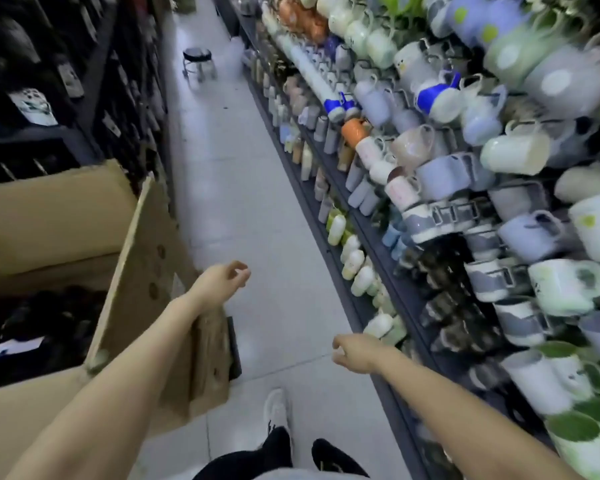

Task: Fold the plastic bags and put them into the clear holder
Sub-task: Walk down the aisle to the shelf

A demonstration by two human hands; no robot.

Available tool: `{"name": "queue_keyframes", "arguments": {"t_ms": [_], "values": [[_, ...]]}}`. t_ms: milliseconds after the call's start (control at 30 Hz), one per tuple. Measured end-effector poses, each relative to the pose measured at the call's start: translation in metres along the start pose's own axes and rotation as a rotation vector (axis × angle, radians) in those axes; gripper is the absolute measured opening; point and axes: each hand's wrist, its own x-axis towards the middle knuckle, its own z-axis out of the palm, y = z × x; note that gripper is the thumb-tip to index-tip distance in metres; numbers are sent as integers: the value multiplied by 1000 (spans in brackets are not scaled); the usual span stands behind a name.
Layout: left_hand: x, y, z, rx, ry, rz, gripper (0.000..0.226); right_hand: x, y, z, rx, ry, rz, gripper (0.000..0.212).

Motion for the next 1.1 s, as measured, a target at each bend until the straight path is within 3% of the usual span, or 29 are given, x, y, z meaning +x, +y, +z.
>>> {"name": "queue_keyframes", "arguments": {"t_ms": [433, 667, 1100], "values": [[318, 57, -110, 76, 26, 29, 28, 254, 42, -253, -67, 0, -141, 44], [492, 73, -166, 32, 82, -69, 29, 410, 84, -404, -82, -30, -169, 47], [771, 24, -306, 26, 169, -231, 34, 691, 77, -668, -107, -60, -246, 44]]}}
